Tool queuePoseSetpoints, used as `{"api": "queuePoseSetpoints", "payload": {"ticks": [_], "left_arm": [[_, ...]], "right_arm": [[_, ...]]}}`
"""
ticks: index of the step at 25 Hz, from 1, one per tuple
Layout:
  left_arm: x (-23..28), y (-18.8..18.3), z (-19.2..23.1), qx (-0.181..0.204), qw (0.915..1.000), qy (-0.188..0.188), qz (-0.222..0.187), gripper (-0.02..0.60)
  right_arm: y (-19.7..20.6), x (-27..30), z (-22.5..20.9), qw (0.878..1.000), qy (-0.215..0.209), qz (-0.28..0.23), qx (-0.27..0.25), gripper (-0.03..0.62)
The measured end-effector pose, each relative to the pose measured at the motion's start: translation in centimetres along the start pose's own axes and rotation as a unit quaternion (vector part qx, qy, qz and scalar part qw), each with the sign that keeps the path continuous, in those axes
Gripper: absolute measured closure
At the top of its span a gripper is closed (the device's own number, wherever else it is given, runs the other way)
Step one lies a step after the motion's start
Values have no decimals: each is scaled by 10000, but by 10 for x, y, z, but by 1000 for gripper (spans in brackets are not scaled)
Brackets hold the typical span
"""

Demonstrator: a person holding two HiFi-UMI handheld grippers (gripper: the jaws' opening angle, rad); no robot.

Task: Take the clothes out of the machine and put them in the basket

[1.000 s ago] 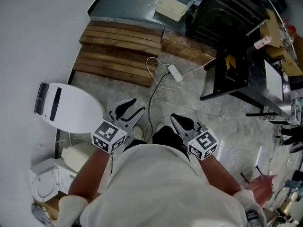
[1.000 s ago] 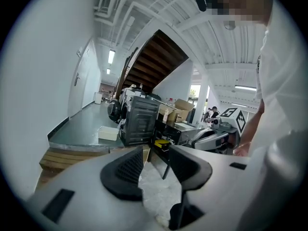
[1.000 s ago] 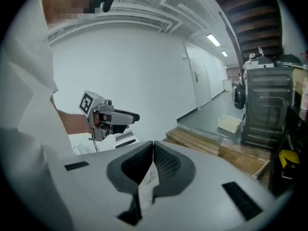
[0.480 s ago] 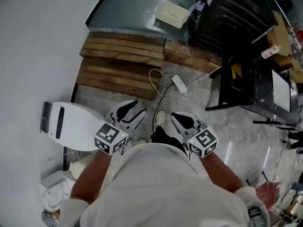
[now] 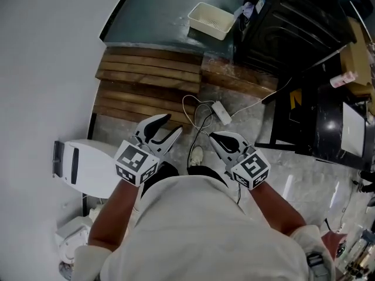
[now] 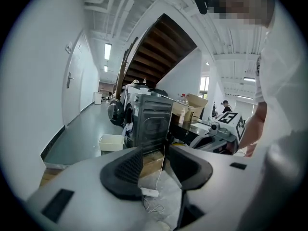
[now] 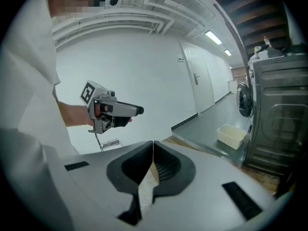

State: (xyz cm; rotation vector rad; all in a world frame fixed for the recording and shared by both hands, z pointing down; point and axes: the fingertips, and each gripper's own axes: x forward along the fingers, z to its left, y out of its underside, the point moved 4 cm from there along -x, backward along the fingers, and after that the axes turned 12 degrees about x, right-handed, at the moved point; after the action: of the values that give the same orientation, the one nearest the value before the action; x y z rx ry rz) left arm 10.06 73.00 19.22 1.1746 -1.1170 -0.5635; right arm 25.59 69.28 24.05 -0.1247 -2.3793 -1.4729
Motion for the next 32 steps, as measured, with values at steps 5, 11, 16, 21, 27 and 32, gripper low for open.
{"api": "queuePoseSetpoints", "payload": {"ticks": [5,11,16,21,27,32], "left_arm": [[41,-28,21,87,9999,40,-58,416],[74,-40,63,111,9997,186,-72,416],[104,-44,109,135,9987,471,-119,414],[136,-49,173,227,9964,784,-220,414],[159,-60,270,343,9915,1223,-278,414],[171,-74,346,535,9850,1623,-229,414]], "right_arm": [[-18,12,-39,9999,9,-41,154,589],[-43,38,-63,9997,84,-120,209,589],[-58,64,-91,9984,411,-127,370,589],[-82,106,-120,9959,769,-119,469,589],[-135,181,-141,9908,1214,-186,564,589],[-183,245,-146,9875,1423,-183,646,589]]}}
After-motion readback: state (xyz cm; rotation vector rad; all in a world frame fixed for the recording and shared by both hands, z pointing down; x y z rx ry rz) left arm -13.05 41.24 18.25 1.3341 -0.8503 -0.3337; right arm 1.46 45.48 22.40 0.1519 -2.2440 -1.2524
